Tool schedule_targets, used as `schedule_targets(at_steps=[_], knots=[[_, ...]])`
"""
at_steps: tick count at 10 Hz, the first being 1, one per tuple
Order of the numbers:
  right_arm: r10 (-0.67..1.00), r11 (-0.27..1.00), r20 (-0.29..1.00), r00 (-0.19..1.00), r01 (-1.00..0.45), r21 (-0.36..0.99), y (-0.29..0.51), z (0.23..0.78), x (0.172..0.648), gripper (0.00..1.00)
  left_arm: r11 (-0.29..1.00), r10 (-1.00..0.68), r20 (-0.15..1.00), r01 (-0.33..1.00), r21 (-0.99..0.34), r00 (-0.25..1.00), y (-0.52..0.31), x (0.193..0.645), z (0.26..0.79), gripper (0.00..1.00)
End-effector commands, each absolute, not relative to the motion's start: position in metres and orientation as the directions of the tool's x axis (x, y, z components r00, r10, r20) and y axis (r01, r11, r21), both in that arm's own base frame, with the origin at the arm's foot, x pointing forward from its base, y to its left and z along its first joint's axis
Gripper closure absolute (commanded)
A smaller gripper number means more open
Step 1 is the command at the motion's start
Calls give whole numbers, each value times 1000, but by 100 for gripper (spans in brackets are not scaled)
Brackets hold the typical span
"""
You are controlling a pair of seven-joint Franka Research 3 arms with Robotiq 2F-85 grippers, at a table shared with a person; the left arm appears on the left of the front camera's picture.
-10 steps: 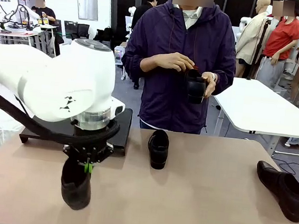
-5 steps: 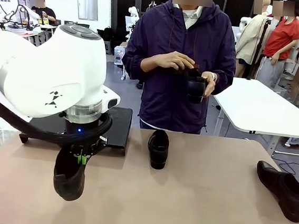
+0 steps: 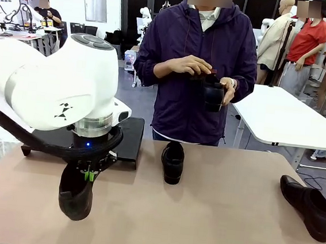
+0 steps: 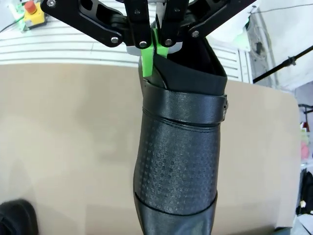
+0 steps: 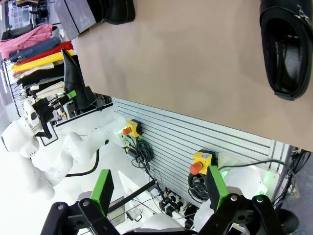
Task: Organize the shoes by placing them on the stand.
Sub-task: Place the Shoe from the middle of the table onto the Shoes Stand.
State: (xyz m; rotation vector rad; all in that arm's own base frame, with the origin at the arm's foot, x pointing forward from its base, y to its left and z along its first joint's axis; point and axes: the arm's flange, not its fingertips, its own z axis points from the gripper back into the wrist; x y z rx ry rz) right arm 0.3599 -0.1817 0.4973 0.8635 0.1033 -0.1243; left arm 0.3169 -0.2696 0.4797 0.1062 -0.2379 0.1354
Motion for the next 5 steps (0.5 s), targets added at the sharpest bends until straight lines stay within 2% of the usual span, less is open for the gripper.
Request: schedule_targets(at_steps=[1, 2, 3, 5], knots=[[-66, 650, -153, 986, 158, 744, -183, 502, 360, 0, 983, 137, 379, -173, 65, 915, -243, 354, 501, 100], [-66, 650, -153, 986, 158, 744, -183, 502, 360, 0, 991, 58, 418, -104, 88, 906, -230, 387, 508, 100], [-66, 650, -153, 986, 158, 744, -183, 502, 360, 0, 995, 37, 448, -74, 67, 894, -219, 420, 512, 100], [-66, 650, -153, 986, 158, 744, -183, 502, 360, 0, 991, -17, 482, -50, 127, 876, -204, 486, 516, 100]])
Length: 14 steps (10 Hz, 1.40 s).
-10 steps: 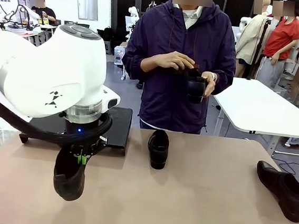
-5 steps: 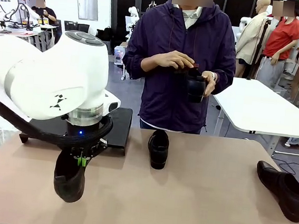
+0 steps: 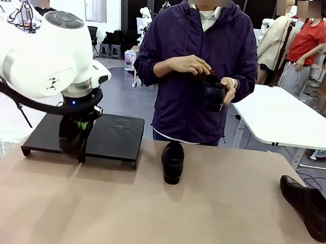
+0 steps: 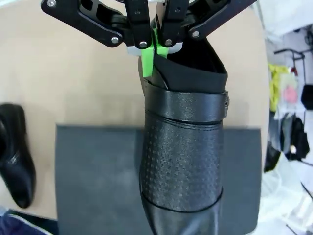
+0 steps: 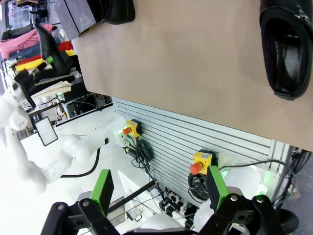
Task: Organize the shoes by placing them on the stand.
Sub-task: Place the Shoe from the middle of the table onto the Shoes Stand.
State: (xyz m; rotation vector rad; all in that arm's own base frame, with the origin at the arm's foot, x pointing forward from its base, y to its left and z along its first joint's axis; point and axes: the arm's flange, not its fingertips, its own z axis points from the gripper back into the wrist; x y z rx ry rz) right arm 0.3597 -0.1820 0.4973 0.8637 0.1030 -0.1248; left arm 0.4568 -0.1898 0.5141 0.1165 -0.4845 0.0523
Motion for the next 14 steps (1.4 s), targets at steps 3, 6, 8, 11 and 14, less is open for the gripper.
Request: schedule_targets(at_steps=[3, 6, 8, 11, 14], knots=[[-66, 650, -153, 986, 158, 744, -183, 502, 360, 0, 992, -68, 499, 4, 127, 864, -212, 542, 507, 100], [-66, 650, -153, 986, 158, 744, -183, 502, 360, 0, 987, 30, 490, -103, 122, 871, -225, 572, 489, 100], [-66, 650, -153, 986, 158, 744, -183, 502, 360, 0, 986, 37, 474, -111, 128, 880, -229, 580, 479, 100], [-66, 650, -153, 986, 158, 744, -183, 502, 360, 0, 976, 17, 450, -111, 185, 893, -236, 585, 468, 100], [-66, 650, -153, 986, 158, 744, -183, 502, 360, 0, 975, 4, 432, -99, 197, 902, -237, 587, 464, 100]])
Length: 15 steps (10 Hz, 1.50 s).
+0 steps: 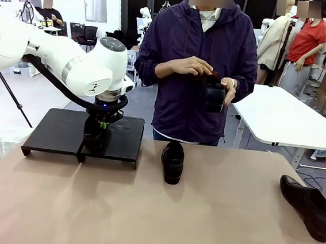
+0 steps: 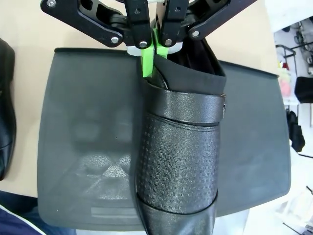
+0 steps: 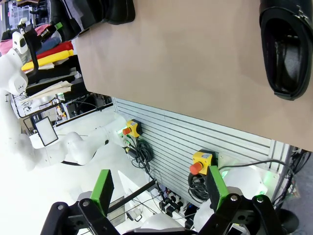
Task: Organize the shoes by placing them on the stand.
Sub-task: Place the Shoe from the middle of the table onto the Shoes Stand.
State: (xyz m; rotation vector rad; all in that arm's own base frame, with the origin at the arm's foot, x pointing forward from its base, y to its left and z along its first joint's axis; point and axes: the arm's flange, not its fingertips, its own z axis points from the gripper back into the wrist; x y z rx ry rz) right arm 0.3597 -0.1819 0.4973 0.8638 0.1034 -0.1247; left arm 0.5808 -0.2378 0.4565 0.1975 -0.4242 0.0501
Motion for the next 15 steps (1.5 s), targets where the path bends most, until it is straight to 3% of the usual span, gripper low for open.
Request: schedule_targets(at_steps=[1, 2, 3, 4, 7, 11, 13, 15], knots=[[-66, 650, -153, 986, 158, 744, -183, 502, 360, 0, 975, 2, 431, -97, 199, 902, -237, 588, 463, 100], [-66, 650, -153, 986, 158, 744, -183, 502, 360, 0, 974, -1, 429, -97, 206, 903, -238, 589, 461, 100], [-66, 650, -153, 986, 158, 744, -183, 502, 360, 0, 975, 3, 431, -98, 198, 902, -238, 590, 460, 60], [-66, 650, -153, 986, 158, 744, -183, 502, 360, 0, 973, 3, 450, -107, 205, 893, -238, 590, 461, 2], [-66, 650, -153, 986, 158, 744, -183, 502, 360, 0, 968, 0, 485, -122, 219, 874, -238, 589, 461, 0], [-66, 650, -153, 986, 158, 744, -183, 502, 360, 0, 983, -14, 429, -65, 171, 903, -232, 578, 477, 0], [-66, 650, -153, 986, 158, 744, -183, 502, 360, 0, 988, -138, 360, 153, -13, 923, -215, 548, 506, 0], [-66, 650, -153, 986, 158, 744, -183, 502, 360, 0, 913, -301, 257, 356, -201, 918, -182, 498, 544, 0]])
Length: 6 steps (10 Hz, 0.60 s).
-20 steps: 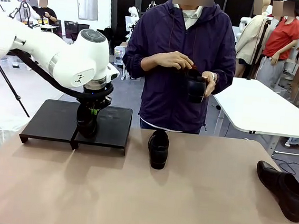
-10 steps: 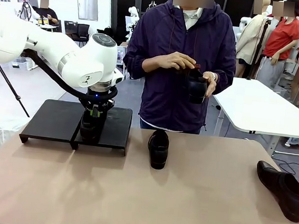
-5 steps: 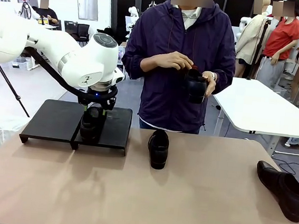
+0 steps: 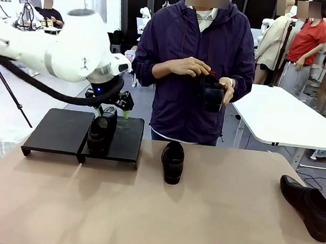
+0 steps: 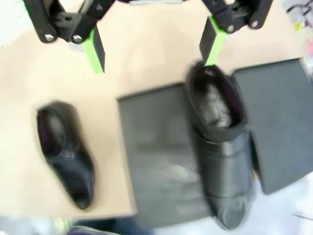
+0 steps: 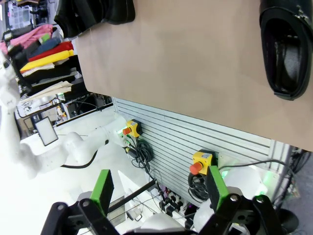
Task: Organize the shoes by placing them on the stand.
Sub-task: Place the Shoe from the middle of the table onto the Shoes Stand.
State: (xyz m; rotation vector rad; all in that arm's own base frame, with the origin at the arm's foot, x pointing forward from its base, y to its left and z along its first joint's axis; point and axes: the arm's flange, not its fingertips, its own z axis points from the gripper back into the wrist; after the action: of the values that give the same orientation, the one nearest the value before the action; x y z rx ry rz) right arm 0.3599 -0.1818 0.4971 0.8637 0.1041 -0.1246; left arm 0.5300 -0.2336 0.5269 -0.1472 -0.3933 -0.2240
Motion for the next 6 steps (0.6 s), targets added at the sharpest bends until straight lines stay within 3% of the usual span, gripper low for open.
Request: schedule_targets(at_steps=[1, 2, 4, 6], knots=[[-66, 650, -153, 986, 158, 744, -183, 502, 360, 0, 869, -396, 147, 422, -257, 906, -161, 477, 561, 0], [-66, 650, -153, 986, 158, 744, -183, 502, 360, 0, 808, -495, 74, 490, -328, 866, -137, 459, 579, 0], [-66, 650, -153, 986, 158, 744, -183, 502, 360, 0, 680, -553, 166, 558, -476, 816, -89, 404, 614, 0], [-66, 650, -153, 986, 158, 744, -183, 502, 360, 0, 753, -442, 166, 465, -466, 881, -41, 327, 628, 0]])
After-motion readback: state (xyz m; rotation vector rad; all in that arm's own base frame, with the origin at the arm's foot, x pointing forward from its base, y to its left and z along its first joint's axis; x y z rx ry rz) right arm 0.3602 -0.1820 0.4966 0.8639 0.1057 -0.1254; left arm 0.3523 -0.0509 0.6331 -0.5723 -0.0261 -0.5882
